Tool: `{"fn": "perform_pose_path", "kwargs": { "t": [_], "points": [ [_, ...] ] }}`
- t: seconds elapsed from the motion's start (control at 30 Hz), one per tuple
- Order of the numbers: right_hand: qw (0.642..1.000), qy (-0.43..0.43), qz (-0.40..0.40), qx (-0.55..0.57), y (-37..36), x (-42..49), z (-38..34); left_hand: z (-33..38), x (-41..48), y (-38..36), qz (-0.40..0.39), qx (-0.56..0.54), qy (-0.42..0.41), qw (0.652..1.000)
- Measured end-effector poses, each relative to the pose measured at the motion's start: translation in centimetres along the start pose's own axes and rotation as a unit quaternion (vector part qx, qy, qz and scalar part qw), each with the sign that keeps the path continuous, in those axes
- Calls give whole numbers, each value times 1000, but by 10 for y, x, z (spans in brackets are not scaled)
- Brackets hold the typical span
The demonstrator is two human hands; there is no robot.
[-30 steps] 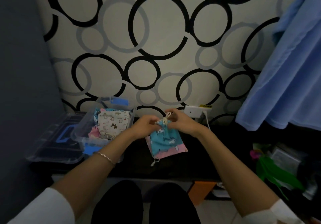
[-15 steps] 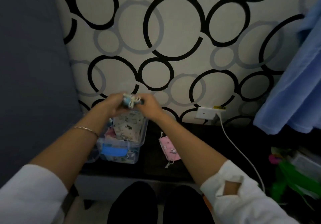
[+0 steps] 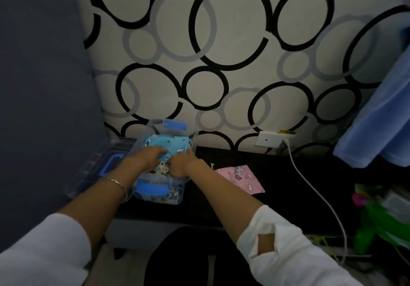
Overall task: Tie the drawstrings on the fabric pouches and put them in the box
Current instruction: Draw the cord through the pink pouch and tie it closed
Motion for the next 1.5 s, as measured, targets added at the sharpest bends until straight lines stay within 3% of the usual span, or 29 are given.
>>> {"fn": "perform_pose_path", "kwargs": {
  "t": [0.07,0.1,0.17,0.2,0.23,0.3,0.4,0.47,0.57,0.73,0.83,0.93,1.03,1.2,1.33,1.4,1.5],
  "points": [
    [996,6,49,77,3,-8,4,4,0,2,14,16,6,1000],
    [981,-3,116,156,7,-14,12,7,-2,5,37,14,7,999],
    [922,-80,253,283,8,-26,43,18,-3,11,100,-14,11,995],
    [904,-135,273,300,3,-33,61,26,-5,13,132,-31,9,991],
    [905,-184,247,293,-6,-36,78,35,-7,15,159,-47,8,986],
    [917,-262,102,283,-37,-43,100,61,-7,15,199,-63,-18,978],
    [897,-309,-47,311,-87,-57,106,106,-7,6,217,-72,-72,971],
    [898,-314,-55,305,-117,-62,104,132,-6,-5,203,-56,-93,973],
    [904,-317,2,287,-144,-66,100,153,-2,-24,168,-39,-108,979],
    [902,-289,38,319,-142,-72,111,162,3,-37,105,-26,-104,989],
    [859,-252,167,414,-109,-85,135,161,9,-39,48,-14,-104,993],
    [849,-174,256,428,-64,-107,158,165,14,-40,11,14,-93,995],
    [853,-121,278,424,-37,-126,175,171,21,-42,23,15,-87,996],
    [852,-103,307,412,-37,-143,200,181,18,-31,111,-20,-73,991],
    [874,-110,277,385,-50,-149,216,175,17,-26,94,-21,-58,994],
    [884,-141,245,372,-64,-149,226,168,18,-25,58,-154,-40,986],
    [884,-173,217,376,-75,-153,236,162,14,-20,1,-341,-9,940]
  ]
}}
Point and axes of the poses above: each hand's wrist, its own x-axis towards the middle knuckle, its own y-axis out of the back of the hand, z = x × y, the point moved 3 cm from there along x, towards the middle knuckle, and after that the axes turned 4 degrees about -y, right-handed, at the moved point
